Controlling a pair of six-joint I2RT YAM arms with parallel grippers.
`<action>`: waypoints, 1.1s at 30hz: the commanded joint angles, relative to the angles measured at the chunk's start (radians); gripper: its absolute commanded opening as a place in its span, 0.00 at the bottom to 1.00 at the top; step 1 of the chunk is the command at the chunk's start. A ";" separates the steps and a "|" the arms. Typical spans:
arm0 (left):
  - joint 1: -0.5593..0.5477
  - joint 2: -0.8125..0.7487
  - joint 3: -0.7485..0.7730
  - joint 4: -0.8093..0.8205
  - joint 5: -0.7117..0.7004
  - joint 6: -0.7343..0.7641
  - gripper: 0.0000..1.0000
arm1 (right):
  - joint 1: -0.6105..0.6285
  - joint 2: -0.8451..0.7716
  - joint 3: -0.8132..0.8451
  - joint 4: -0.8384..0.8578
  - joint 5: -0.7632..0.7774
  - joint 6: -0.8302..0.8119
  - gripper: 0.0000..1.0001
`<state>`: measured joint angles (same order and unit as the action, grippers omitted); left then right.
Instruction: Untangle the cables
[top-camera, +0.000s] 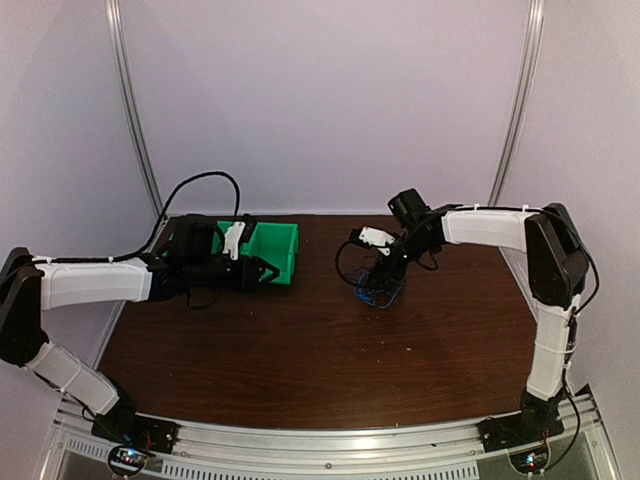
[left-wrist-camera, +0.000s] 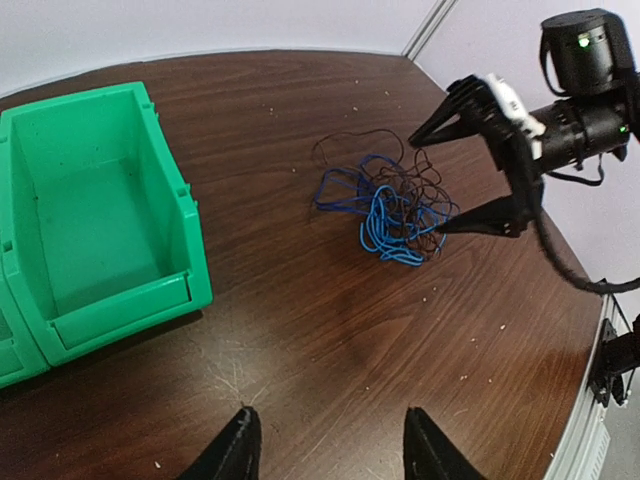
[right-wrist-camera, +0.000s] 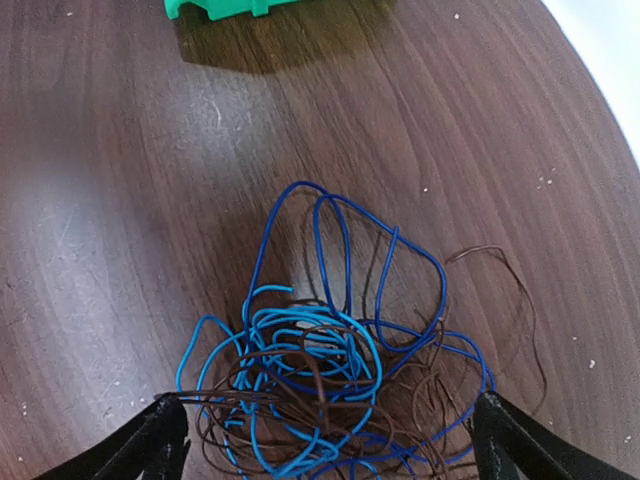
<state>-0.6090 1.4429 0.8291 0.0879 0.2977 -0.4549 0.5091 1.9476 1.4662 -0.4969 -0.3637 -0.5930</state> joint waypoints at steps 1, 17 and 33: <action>-0.005 -0.045 0.000 0.100 0.010 -0.034 0.50 | 0.025 0.090 0.080 -0.049 0.070 0.063 1.00; -0.030 0.053 0.000 0.237 0.132 -0.044 0.39 | 0.026 -0.034 -0.108 -0.016 0.049 0.039 0.41; -0.247 0.334 0.036 0.472 0.208 0.198 0.42 | 0.022 -0.341 -0.383 -0.083 -0.142 -0.046 0.18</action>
<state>-0.8230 1.7206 0.8307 0.4473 0.4911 -0.3557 0.5308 1.6375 1.1328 -0.5526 -0.4835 -0.6090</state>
